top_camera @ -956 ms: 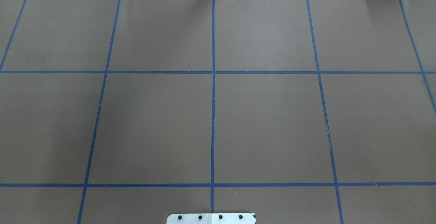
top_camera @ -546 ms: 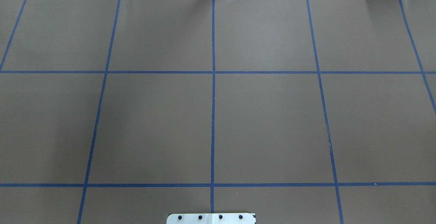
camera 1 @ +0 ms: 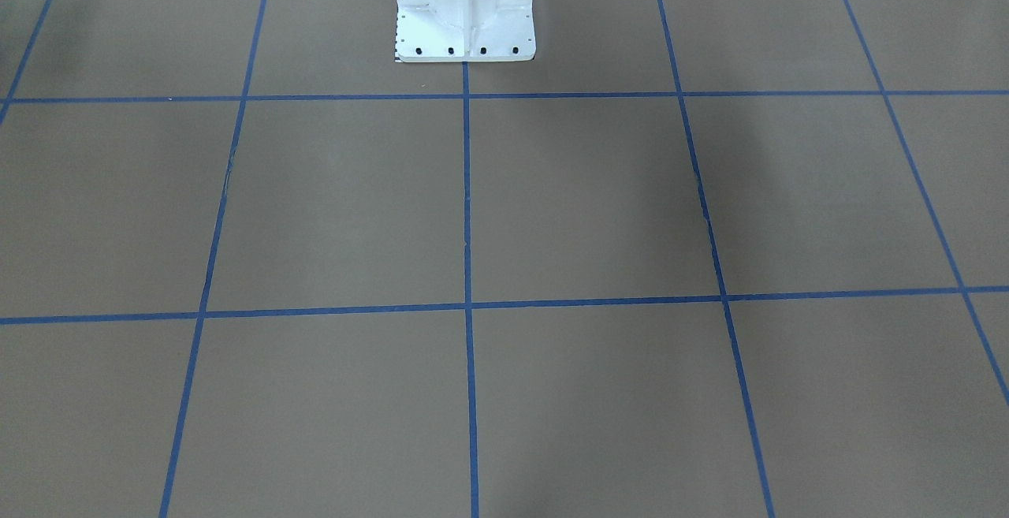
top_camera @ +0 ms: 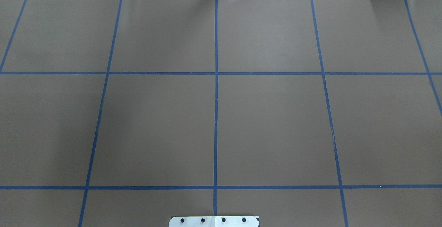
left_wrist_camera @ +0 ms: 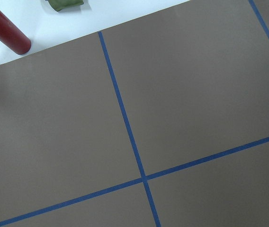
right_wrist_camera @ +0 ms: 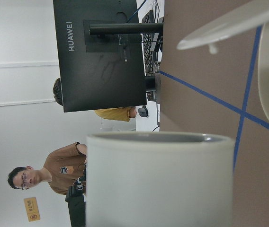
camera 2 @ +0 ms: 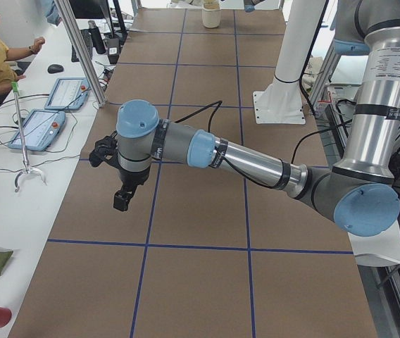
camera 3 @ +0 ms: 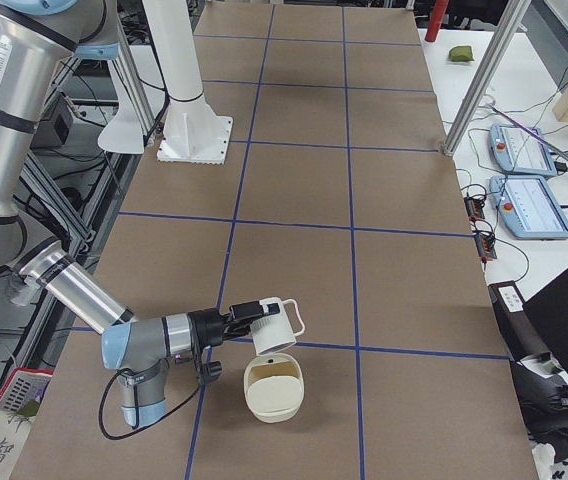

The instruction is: Left arm hands cup to right arm to dump lemon

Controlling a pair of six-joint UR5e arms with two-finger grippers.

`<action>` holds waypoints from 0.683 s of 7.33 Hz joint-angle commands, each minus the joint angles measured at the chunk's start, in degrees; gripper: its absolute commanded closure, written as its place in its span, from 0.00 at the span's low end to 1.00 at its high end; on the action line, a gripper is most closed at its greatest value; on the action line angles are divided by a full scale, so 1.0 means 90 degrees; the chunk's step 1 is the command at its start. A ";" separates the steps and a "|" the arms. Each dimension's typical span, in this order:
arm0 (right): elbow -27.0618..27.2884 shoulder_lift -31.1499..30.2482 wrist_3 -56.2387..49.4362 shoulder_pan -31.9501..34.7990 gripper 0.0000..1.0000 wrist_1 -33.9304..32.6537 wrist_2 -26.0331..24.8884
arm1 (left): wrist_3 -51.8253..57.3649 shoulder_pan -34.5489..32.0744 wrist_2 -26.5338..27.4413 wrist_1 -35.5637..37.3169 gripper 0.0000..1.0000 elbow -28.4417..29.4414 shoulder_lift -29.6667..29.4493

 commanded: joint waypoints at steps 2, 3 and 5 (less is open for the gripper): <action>-0.0015 0.0053 0.0625 0.0004 1.00 0.0231 -0.0090 | 0.0000 0.0013 0.0000 -0.0002 0.00 0.0001 -0.0014; -0.0025 0.0053 0.0810 0.0004 1.00 0.0309 -0.0138 | 0.0000 0.0013 0.0000 -0.0002 0.00 0.0001 -0.0014; -0.0035 0.0043 0.1239 0.0004 1.00 0.0329 -0.0216 | 0.0000 0.0013 0.0000 -0.0002 0.00 0.0001 -0.0014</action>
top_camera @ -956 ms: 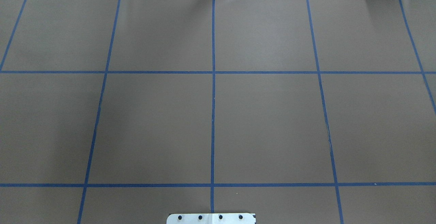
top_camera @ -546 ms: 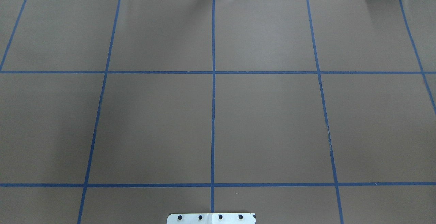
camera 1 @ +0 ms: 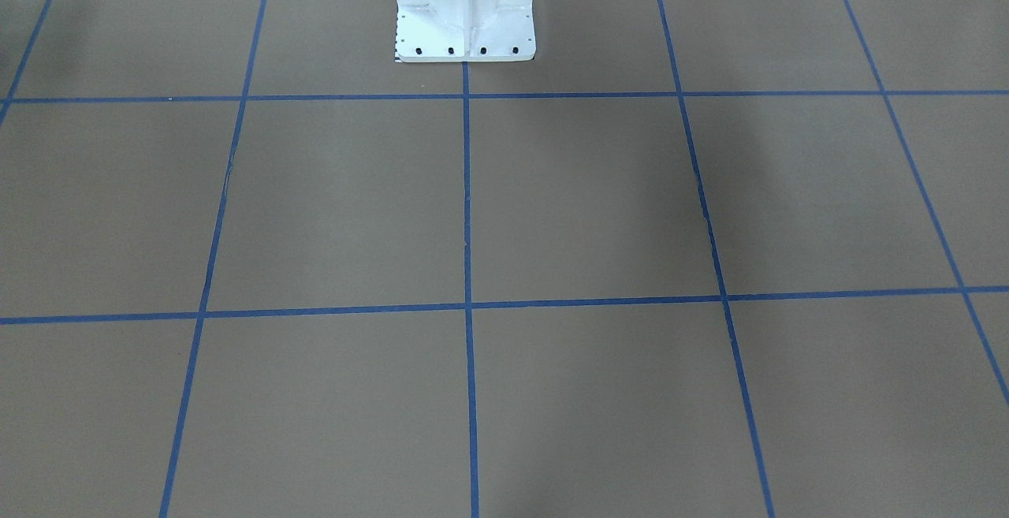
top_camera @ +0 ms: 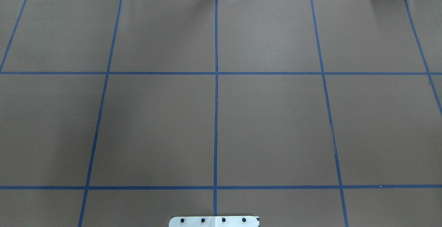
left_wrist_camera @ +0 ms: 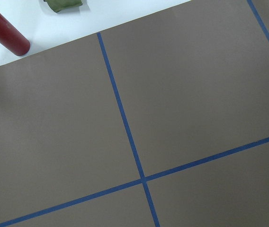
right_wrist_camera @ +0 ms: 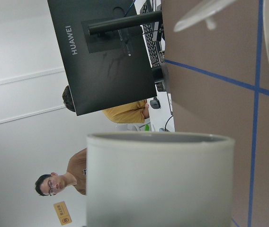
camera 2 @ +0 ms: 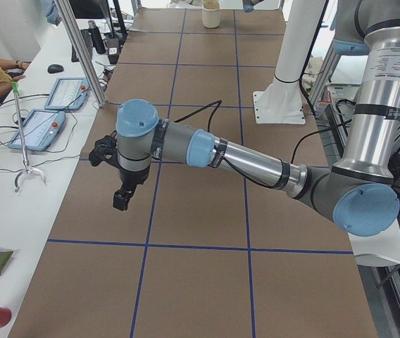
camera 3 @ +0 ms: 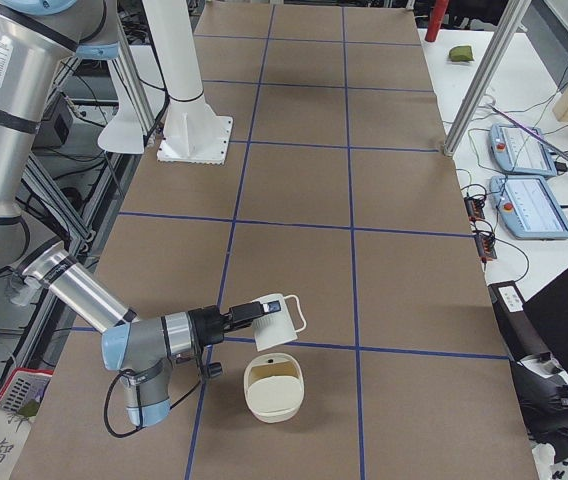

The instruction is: Left arm hands cup to right arm to dump lemon

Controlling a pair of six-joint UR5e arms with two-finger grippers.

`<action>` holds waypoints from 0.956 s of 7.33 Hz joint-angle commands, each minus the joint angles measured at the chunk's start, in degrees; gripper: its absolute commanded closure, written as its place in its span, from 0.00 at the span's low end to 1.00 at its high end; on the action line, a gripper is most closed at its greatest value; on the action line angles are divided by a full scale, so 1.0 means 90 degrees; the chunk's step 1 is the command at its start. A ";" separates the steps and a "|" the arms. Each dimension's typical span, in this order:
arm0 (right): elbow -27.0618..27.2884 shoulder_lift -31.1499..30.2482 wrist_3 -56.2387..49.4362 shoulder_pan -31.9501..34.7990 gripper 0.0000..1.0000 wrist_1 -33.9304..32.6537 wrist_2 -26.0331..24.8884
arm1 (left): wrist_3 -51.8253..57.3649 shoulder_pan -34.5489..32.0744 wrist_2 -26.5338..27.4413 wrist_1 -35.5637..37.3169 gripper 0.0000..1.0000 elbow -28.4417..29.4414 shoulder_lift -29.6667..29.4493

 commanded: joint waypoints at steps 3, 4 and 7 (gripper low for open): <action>-0.0246 0.0035 0.1260 0.0019 1.00 0.0545 -0.0208 | 0.0010 0.0000 0.0000 0.0000 0.00 0.0000 0.0000; -0.0313 0.0045 0.1331 0.0048 1.00 0.0545 -0.0392 | 0.0010 0.0000 0.0000 0.0000 0.00 0.0000 0.0000; -0.0596 0.0103 0.1713 0.0049 1.00 0.0827 -0.0901 | 0.0010 0.0000 0.0010 0.0000 0.00 0.0000 0.0000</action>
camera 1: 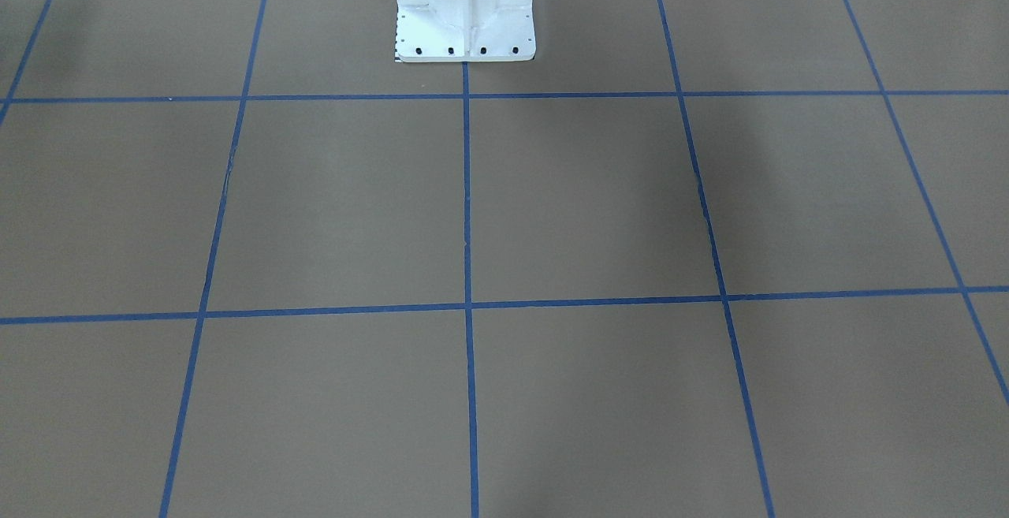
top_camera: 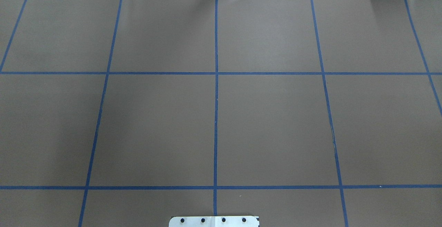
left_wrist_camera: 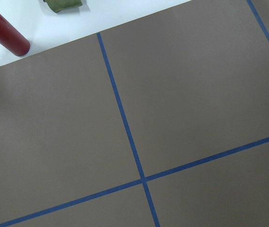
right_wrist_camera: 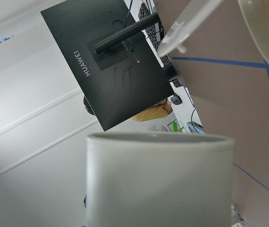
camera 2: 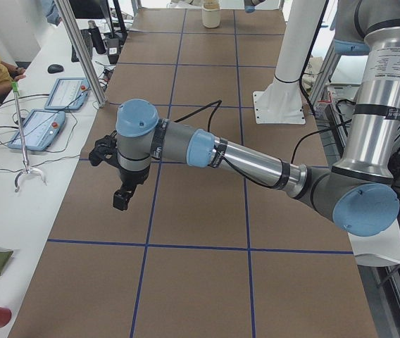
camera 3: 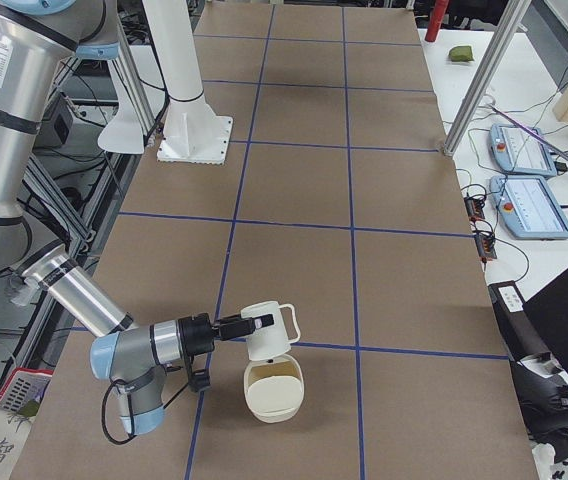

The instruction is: Left arm hands cup to right arm to dump lemon

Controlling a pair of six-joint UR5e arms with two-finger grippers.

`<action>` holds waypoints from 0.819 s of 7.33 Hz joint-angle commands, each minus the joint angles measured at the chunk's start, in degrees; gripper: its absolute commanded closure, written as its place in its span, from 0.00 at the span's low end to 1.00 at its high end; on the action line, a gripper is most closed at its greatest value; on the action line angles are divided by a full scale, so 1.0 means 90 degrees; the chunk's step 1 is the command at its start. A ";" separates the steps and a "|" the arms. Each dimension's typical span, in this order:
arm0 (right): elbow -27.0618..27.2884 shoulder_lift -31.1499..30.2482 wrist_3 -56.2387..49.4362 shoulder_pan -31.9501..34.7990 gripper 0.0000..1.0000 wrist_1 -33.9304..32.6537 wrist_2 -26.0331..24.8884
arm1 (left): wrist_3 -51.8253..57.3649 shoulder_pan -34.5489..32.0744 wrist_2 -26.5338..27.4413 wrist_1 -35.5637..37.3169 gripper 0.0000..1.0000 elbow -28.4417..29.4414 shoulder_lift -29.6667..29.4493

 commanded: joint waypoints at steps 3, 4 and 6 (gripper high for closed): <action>-0.0138 0.0043 0.0648 0.0003 1.00 0.0164 -0.0455 | 0.0000 -0.0004 -0.0006 0.0000 0.00 -0.0007 0.0000; -0.0118 0.0053 0.0795 0.0003 1.00 0.0174 -0.0485 | 0.0000 -0.0004 -0.0006 0.0000 0.00 0.0003 0.0000; -0.0137 0.0072 0.1226 0.0003 1.00 0.0535 -0.0846 | 0.0000 -0.0004 -0.0006 0.0000 0.00 -0.0007 0.0000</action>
